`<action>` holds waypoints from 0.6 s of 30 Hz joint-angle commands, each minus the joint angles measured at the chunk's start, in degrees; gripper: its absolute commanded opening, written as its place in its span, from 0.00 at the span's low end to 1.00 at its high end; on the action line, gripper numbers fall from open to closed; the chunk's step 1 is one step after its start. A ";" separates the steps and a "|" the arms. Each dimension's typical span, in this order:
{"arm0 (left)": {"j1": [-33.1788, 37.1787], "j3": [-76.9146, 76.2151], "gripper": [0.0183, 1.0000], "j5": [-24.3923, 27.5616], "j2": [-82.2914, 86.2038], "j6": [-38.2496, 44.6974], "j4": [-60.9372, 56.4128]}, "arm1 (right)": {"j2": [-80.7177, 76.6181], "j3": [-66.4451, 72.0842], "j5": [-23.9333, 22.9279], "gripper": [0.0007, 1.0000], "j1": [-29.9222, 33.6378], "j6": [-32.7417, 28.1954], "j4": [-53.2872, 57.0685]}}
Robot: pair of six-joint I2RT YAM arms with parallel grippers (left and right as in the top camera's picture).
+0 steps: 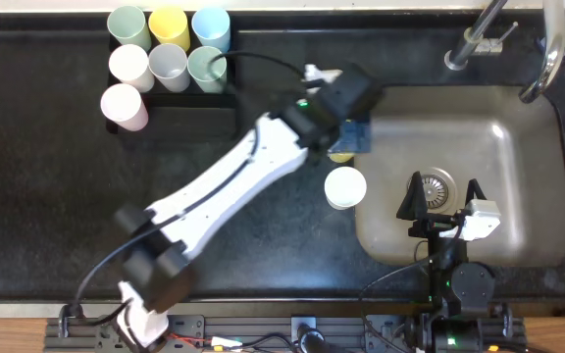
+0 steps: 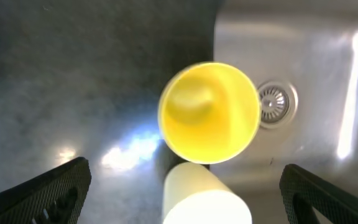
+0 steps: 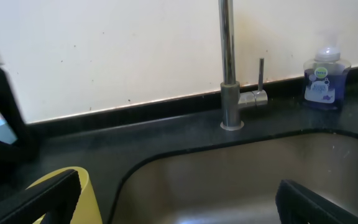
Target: Store Cups
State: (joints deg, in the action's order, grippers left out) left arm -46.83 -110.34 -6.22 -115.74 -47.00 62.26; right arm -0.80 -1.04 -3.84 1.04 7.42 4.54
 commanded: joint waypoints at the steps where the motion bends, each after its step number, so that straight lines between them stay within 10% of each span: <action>1: 0.57 -5.03 1.00 0.22 -3.69 -1.55 2.40 | 0.52 0.76 -0.04 1.00 0.00 -0.35 -0.31; 18: 5.16 -5.03 1.00 6.45 -10.54 -4.09 4.11 | 0.52 0.76 -0.04 1.00 0.00 -0.35 -0.28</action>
State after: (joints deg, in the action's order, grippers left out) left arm -42.24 -114.06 -1.17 -125.62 -49.87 66.37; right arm -0.80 -1.04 -3.81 1.04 7.40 4.56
